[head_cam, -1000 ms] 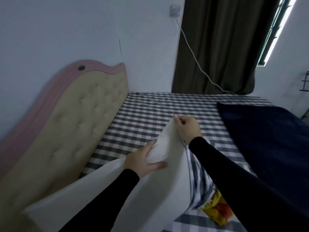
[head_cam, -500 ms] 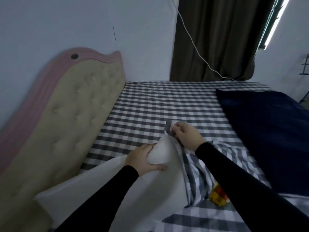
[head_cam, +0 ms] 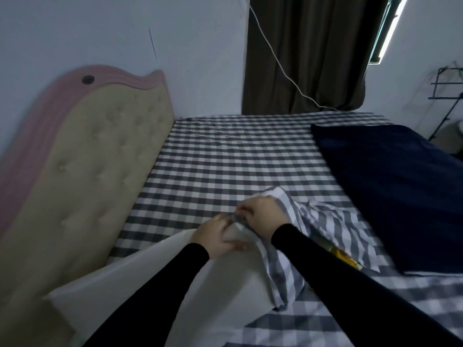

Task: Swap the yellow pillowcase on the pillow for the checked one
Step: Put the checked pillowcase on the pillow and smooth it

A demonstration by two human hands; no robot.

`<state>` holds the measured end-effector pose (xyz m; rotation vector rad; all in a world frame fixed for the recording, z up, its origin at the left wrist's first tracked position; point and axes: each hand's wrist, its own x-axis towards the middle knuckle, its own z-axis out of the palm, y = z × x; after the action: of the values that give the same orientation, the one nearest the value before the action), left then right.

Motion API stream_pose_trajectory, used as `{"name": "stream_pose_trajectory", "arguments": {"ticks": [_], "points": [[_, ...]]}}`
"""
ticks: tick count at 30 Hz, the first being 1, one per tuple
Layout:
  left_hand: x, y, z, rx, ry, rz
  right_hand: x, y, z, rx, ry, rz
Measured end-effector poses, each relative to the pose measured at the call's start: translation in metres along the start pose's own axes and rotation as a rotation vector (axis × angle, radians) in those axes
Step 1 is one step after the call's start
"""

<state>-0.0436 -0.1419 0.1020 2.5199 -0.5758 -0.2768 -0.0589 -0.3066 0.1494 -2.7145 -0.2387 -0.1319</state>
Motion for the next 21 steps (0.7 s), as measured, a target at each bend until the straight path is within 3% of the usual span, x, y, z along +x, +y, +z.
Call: {"name": "stream_pose_trajectory", "arguments": {"ticks": [2, 6, 11, 16, 21], "points": [[-0.002, -0.01, -0.006, -0.021, -0.014, -0.024, -0.006, -0.013, 0.016, 0.076, -0.005, -0.067], [-0.011, -0.031, -0.012, 0.003, -0.023, -0.118, -0.002, 0.018, 0.025, 0.323, 0.12, -0.012], [-0.012, -0.037, -0.011, -0.119, -0.048, -0.227, 0.008, 0.043, 0.035, 0.038, 0.101, 0.025], [-0.015, -0.054, -0.022, 0.007, -0.092, -0.295, 0.015, 0.043, 0.039, 0.056, 0.212, 0.05], [-0.017, -0.049, -0.007, -0.123, -0.008, -0.27, 0.027, 0.027, 0.045, 0.144, 0.218, 0.019]]}}
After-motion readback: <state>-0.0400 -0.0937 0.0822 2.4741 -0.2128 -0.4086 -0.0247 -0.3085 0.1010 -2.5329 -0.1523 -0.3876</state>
